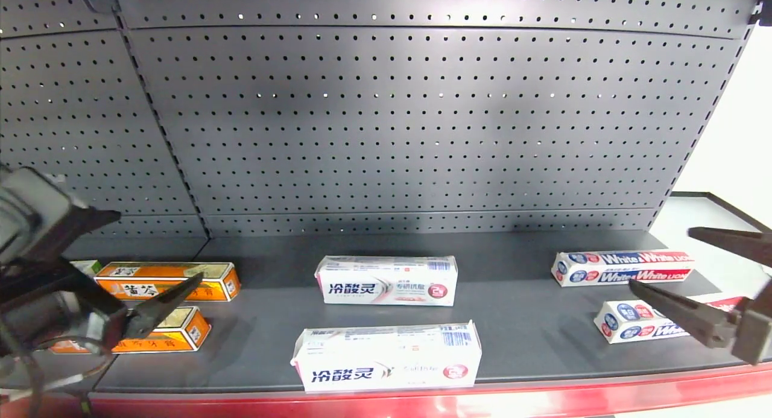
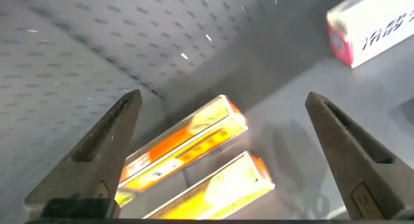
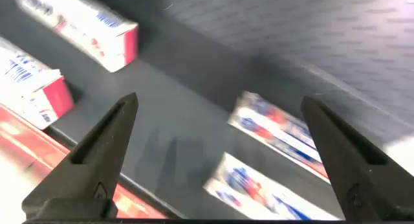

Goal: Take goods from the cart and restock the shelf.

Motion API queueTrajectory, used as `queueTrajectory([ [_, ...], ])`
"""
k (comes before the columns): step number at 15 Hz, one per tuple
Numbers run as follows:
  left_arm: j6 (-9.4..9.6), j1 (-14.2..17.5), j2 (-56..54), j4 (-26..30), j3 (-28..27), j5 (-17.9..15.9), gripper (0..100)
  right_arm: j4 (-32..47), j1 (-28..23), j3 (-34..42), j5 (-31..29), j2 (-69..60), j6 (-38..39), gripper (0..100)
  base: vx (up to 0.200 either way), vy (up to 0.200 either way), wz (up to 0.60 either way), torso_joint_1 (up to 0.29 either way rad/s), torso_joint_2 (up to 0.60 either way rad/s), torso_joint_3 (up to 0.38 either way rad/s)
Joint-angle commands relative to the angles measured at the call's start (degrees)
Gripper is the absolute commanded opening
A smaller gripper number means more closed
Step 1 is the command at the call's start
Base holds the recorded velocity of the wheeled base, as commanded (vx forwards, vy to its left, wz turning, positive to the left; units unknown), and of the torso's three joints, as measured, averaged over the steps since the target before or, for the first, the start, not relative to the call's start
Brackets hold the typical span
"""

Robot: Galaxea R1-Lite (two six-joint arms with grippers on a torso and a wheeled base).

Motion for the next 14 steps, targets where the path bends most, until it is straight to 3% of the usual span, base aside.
queueTrajectory([
  [1, -0.18, -0.88, -21.30, 0.51, 7.44, 1.33, 100, 6.60, -3.32, 7.60, -6.02, -22.70, 0.14, 100, 0.000, 0.000, 0.00, 0.000, 0.00, 0.000],
  [4, -0.97, -3.07, -37.47, 2.80, 12.53, 3.09, 100, 9.24, -9.56, 14.81, -10.68, -38.00, 4.36, 100, 0.000, 0.000, 0.00, 0.000, 0.00, 0.000],
  [6, -3.70, -2.37, -49.07, 10.88, 11.83, 5.20, 100, 11.61, -18.27, 16.57, -10.68, -47.05, 4.89, 100, 0.000, 0.000, 0.00, 0.000, 0.00, 0.000],
  [7, -4.75, -2.37, -51.27, 13.17, 12.09, 5.46, 100, 13.46, -19.50, 17.27, -10.42, -50.04, 4.89, 100, 0.000, 0.000, 0.00, 0.000, 0.00, 0.000],
  [8, -6.69, -2.19, -55.67, 16.60, 13.24, 8.01, 100, 17.68, -20.46, 20.17, -9.45, -55.75, 4.89, 100, 0.000, 0.000, 0.00, 0.000, 0.00, 0.000],
  [9, -8.88, -2.72, -57.42, 17.74, 13.50, 13.55, 100, 18.12, -20.99, 23.69, -9.10, -56.89, 6.03, 100, 0.000, 0.000, 0.00, 0.000, 0.00, 0.000],
  [10, -9.41, -2.98, -57.42, 19.59, 13.59, 15.57, 100, 16.54, -21.08, 26.41, -9.54, -56.89, 8.31, 100, 0.000, 0.000, 0.00, 0.000, 0.00, 0.000],
  [12, -9.59, -5.27, -57.51, 20.82, 16.31, 15.83, 100, 15.22, -21.08, 29.58, -9.80, -56.89, 10.07, 100, 0.000, 0.000, 0.00, 0.000, 0.00, 0.000],
  [13, -9.24, -10.19, -60.32, 20.73, 20.71, 15.75, 100, 13.81, -20.99, 30.81, -9.54, -56.89, 11.74, 100, 0.000, 0.000, 0.00, 0.000, 0.00, 0.000],
  [14, -9.24, -10.19, -60.32, 20.73, 20.71, 15.75, 100, 13.81, -20.99, 30.81, -9.54, -56.89, 11.74, 100, 0.000, 0.000, 0.00, 0.000, 0.00, 0.000],
])
